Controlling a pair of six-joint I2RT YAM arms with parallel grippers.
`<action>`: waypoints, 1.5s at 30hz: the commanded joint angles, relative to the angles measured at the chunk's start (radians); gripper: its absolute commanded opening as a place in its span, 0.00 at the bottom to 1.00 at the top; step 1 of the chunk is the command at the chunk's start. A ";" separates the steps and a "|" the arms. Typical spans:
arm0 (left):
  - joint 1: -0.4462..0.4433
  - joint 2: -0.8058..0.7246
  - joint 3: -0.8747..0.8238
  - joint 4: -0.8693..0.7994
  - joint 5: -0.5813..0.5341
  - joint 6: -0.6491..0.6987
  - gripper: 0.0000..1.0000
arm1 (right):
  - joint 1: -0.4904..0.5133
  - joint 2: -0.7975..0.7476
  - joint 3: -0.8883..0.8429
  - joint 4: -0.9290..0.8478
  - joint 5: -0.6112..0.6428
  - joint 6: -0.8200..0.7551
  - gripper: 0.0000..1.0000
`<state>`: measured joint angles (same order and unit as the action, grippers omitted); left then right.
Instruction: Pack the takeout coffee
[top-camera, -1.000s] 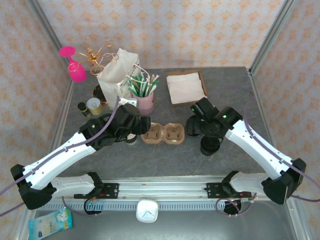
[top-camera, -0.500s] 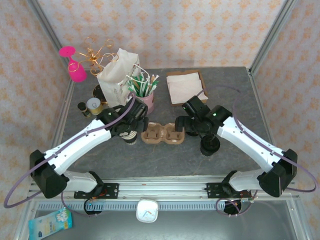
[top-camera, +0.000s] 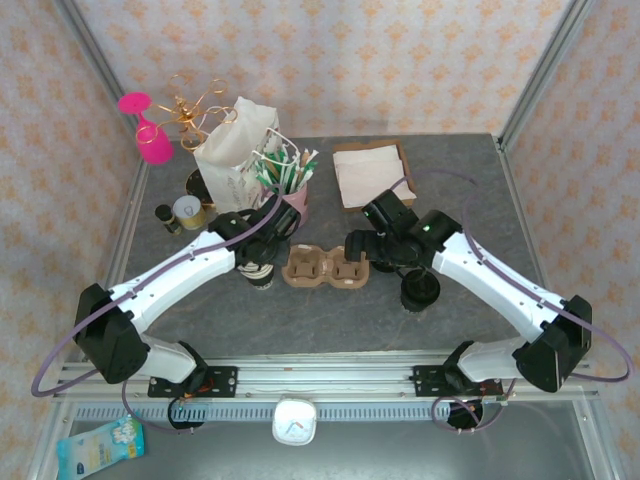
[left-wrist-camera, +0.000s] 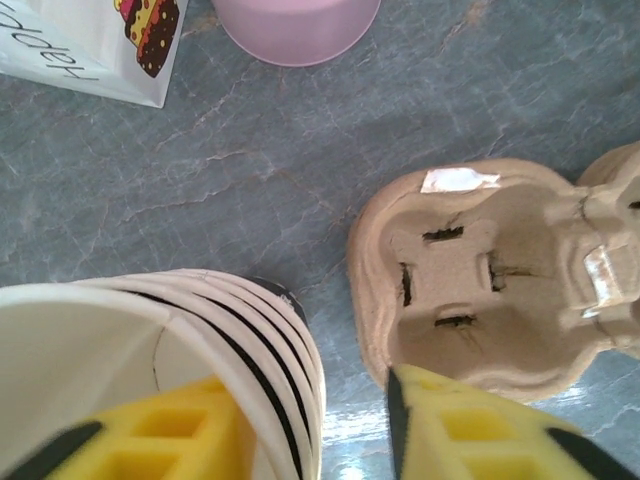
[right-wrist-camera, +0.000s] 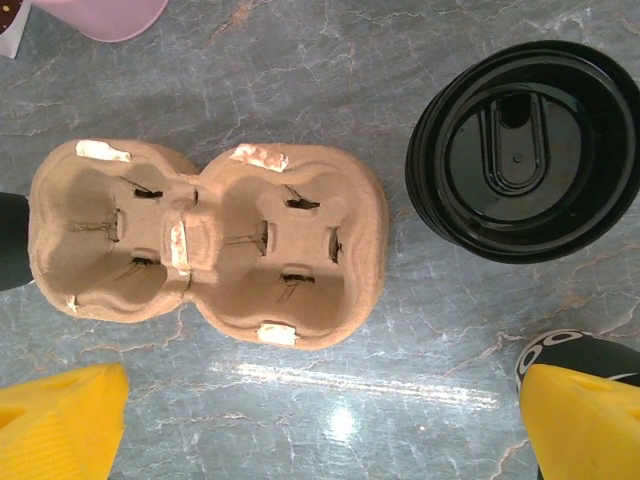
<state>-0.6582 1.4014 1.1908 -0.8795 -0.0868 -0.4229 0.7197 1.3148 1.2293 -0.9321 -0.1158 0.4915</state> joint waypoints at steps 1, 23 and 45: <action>0.010 0.006 -0.020 -0.040 -0.029 -0.014 0.35 | 0.007 0.007 0.016 0.024 -0.008 -0.023 1.00; 0.331 -0.117 -0.138 -0.060 -0.142 -0.057 0.17 | 0.093 0.106 0.085 0.065 -0.041 -0.043 1.00; 0.736 -0.079 -0.097 -0.007 -0.031 0.149 0.48 | 0.178 0.204 0.116 0.098 -0.034 0.020 1.00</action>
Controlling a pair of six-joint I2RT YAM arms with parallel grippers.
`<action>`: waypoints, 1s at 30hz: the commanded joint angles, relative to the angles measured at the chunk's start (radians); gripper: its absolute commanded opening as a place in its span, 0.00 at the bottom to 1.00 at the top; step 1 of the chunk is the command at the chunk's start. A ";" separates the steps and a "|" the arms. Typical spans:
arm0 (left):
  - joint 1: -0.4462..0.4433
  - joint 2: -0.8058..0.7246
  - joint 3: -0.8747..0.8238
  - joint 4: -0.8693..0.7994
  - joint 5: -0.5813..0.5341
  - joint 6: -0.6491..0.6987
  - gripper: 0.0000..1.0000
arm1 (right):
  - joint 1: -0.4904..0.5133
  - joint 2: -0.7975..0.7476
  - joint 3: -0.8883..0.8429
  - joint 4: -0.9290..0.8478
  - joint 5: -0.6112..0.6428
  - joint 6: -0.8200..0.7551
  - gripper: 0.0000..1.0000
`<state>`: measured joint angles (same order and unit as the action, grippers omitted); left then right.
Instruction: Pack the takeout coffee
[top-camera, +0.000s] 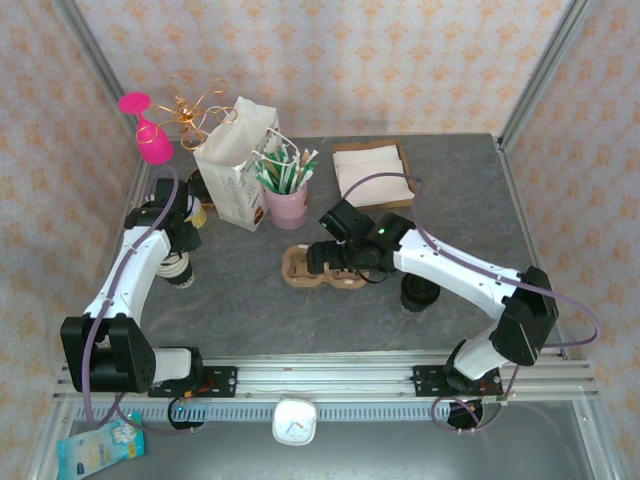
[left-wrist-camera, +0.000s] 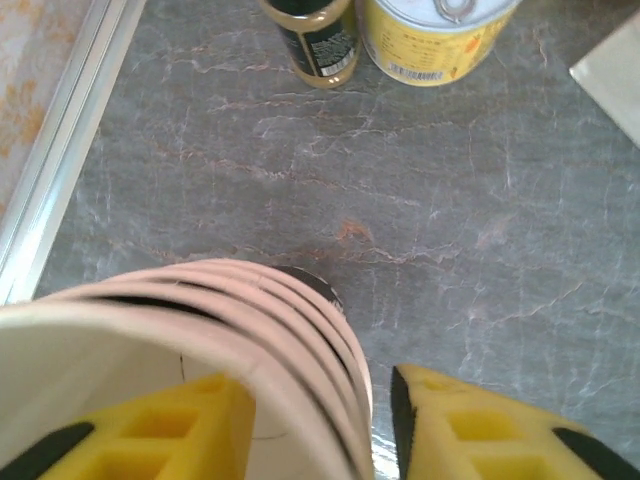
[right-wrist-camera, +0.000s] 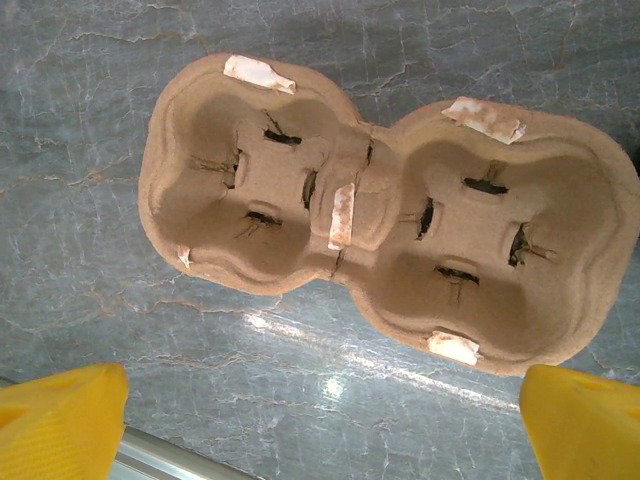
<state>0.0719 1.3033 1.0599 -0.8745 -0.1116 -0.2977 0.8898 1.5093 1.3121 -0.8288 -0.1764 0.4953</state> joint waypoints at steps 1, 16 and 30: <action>0.006 0.021 0.043 -0.019 -0.009 0.022 0.50 | 0.008 0.010 0.034 -0.006 0.032 0.018 1.00; 0.006 -0.126 0.184 -0.109 0.019 0.019 0.66 | 0.052 0.117 0.095 -0.032 0.241 0.085 0.99; 0.005 -0.344 0.097 0.048 0.406 -0.013 0.66 | 0.060 0.277 0.059 0.081 0.288 0.174 0.76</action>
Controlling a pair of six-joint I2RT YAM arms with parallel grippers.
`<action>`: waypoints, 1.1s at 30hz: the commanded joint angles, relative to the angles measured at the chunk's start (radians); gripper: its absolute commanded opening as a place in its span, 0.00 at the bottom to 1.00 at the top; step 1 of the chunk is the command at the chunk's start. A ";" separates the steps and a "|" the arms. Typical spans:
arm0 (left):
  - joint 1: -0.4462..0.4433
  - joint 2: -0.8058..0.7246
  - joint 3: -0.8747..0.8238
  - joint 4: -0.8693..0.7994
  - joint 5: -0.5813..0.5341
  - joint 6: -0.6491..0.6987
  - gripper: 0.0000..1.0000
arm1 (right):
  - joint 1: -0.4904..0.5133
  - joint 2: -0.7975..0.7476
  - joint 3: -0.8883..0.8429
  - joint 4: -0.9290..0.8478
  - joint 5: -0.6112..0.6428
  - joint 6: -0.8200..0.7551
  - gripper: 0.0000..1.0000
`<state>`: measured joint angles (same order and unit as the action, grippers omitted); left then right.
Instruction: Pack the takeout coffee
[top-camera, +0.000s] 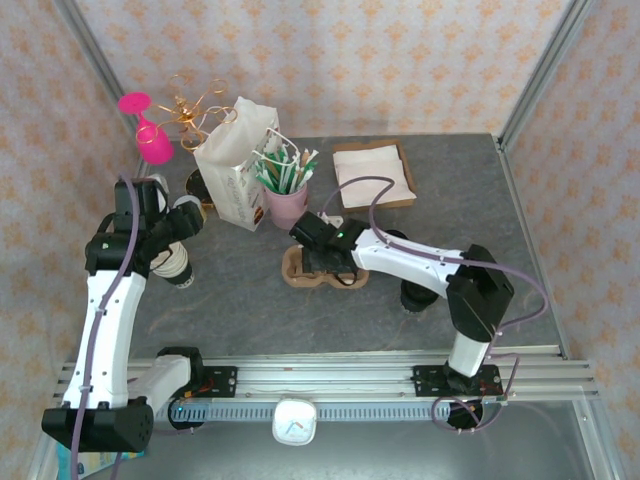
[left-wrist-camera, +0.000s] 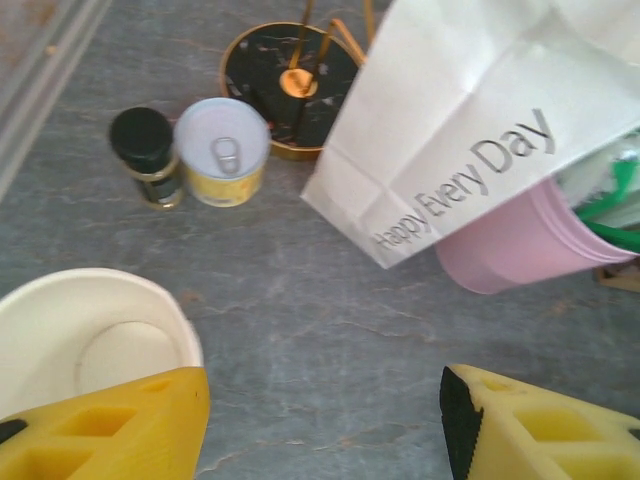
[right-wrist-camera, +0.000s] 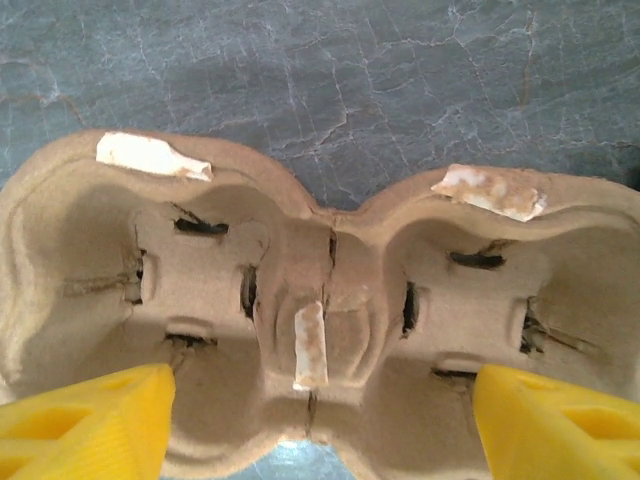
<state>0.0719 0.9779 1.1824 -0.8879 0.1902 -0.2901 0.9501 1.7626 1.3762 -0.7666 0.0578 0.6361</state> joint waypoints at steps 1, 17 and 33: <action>0.005 -0.023 -0.033 0.076 0.123 -0.025 0.66 | 0.001 0.032 -0.005 0.024 0.053 0.037 0.75; 0.005 -0.021 -0.070 0.135 0.191 -0.046 0.67 | -0.020 0.139 0.014 0.048 0.066 0.023 0.51; 0.006 -0.010 -0.083 0.169 0.214 -0.073 0.66 | -0.116 0.187 0.107 0.066 0.043 -0.297 0.43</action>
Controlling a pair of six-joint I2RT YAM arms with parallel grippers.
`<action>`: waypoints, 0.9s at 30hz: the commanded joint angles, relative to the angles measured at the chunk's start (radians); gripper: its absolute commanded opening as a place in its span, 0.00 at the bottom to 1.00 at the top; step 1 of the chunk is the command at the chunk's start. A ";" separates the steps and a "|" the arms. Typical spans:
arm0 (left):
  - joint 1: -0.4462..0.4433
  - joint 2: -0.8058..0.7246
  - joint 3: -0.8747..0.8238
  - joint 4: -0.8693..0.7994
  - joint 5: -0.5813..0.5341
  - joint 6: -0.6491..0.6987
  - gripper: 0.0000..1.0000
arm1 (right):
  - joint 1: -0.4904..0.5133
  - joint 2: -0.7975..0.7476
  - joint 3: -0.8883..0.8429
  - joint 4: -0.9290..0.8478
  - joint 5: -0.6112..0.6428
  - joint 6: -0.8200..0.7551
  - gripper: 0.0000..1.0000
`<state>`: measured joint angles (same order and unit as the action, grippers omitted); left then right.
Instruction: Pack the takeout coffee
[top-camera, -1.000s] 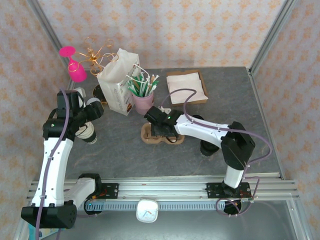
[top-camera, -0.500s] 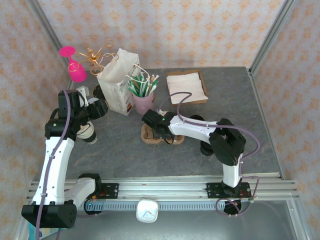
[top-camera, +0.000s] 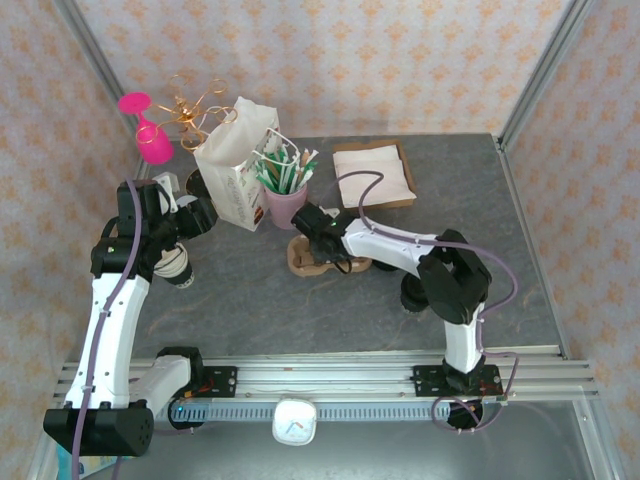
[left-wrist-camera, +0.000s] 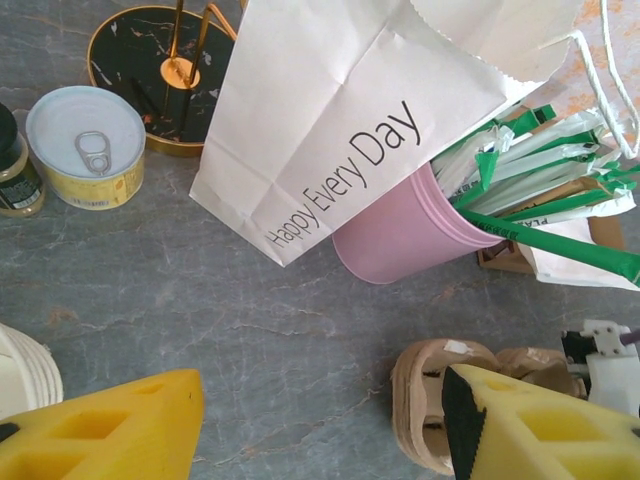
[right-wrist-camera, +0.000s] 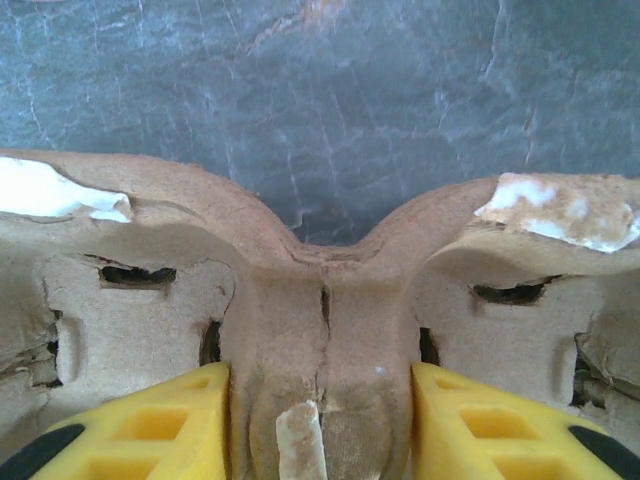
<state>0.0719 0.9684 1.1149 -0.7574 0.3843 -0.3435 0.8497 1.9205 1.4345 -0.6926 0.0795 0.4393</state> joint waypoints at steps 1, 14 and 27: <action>0.005 0.000 -0.016 0.038 0.022 -0.019 0.66 | -0.024 0.039 0.055 -0.016 0.020 -0.103 0.42; 0.005 -0.001 0.002 0.015 0.009 -0.008 0.66 | -0.113 0.015 -0.004 -0.045 0.030 -0.067 0.40; 0.003 -0.002 -0.006 0.029 0.030 -0.022 0.65 | -0.259 -0.108 -0.153 -0.027 0.034 -0.062 0.42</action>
<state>0.0719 0.9707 1.1091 -0.7475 0.3908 -0.3504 0.6312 1.8423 1.3247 -0.6659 0.0563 0.3767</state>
